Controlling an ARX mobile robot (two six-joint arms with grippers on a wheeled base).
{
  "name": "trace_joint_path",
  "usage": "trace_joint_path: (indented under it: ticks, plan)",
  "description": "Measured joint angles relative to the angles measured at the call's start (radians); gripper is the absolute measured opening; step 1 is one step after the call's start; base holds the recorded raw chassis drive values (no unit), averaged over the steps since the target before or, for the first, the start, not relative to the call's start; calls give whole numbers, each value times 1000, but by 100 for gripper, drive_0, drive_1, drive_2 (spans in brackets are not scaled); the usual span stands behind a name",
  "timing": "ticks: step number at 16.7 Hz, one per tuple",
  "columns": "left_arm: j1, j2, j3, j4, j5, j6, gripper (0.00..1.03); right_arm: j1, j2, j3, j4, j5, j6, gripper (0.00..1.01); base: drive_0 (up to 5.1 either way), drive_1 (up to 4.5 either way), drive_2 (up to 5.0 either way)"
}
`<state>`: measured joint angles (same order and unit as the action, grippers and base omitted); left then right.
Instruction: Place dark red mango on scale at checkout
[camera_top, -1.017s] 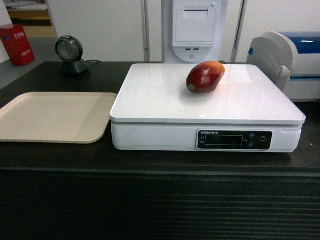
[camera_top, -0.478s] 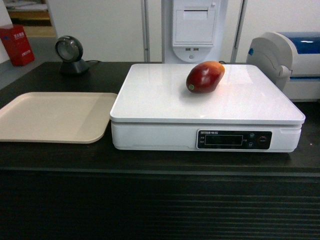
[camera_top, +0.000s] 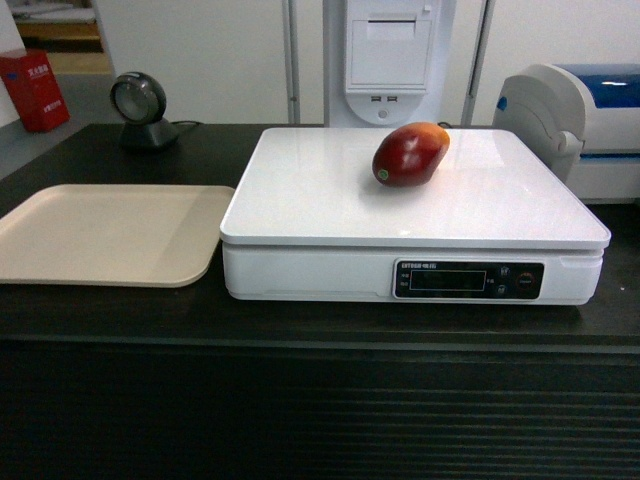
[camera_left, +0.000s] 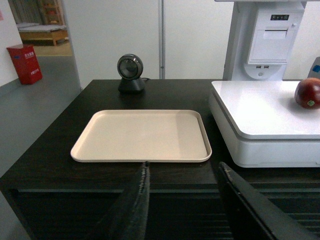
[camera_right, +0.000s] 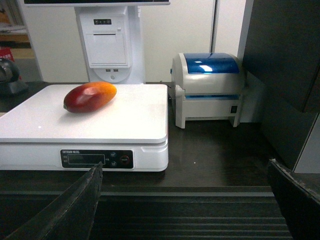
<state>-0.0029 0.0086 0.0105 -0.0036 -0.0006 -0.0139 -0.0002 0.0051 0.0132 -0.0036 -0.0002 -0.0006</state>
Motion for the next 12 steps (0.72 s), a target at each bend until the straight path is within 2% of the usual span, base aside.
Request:
trace_joint_path:
  ticks: [4,6,12]
  plan:
    - [0,0,0,0,0,0,77,0,0,0,0,0,0,98,0,0,0]
    - [0,0,0,0,0,1,100,0,0,0,0,0,0,98,0,0,0]
    - [0,0,0,0,0,1,98,0,0,0,0,0,0,98,0,0,0]
